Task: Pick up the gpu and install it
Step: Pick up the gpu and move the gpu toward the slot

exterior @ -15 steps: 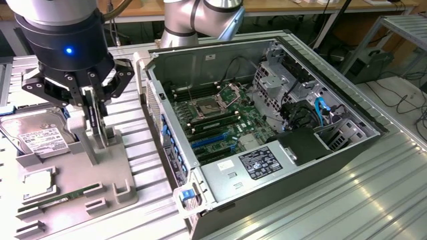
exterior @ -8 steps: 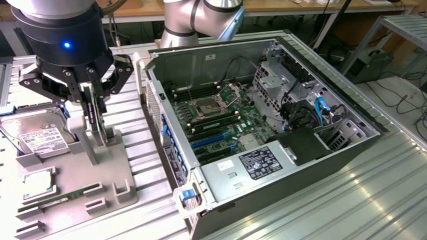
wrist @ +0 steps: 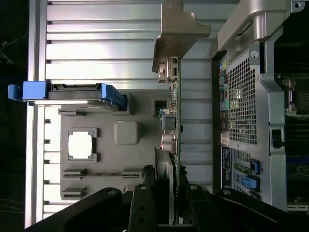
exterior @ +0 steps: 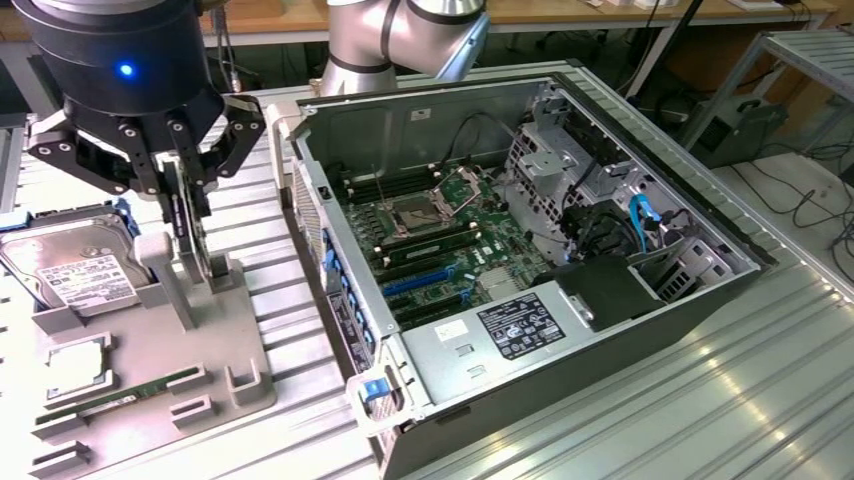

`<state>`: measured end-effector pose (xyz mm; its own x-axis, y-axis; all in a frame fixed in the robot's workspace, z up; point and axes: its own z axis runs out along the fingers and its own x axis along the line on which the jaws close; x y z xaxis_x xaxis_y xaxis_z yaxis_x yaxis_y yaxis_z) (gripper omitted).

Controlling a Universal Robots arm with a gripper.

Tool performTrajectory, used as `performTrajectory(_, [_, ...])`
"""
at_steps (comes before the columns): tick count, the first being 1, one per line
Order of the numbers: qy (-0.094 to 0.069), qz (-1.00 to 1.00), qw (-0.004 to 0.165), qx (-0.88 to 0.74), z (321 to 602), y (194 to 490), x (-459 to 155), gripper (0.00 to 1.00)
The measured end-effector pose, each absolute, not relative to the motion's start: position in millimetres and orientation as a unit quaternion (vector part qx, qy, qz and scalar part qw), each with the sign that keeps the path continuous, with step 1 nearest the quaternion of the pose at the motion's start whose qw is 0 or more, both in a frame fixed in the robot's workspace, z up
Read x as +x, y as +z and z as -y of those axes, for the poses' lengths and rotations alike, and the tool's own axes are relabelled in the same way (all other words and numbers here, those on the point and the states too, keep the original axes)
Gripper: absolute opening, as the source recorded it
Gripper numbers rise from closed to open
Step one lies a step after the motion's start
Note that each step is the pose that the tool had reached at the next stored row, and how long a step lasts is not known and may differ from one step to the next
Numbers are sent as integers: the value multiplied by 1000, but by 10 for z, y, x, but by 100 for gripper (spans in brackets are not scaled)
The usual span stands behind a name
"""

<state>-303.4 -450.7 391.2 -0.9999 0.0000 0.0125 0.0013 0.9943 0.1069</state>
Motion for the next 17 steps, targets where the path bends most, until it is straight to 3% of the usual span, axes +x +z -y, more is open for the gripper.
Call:
performTrajectory(11, [-53,999,6,0,4507,4064,-3034,28])
performTrajectory(17, [-41,999,6,0,4508,4127,-3034,28])
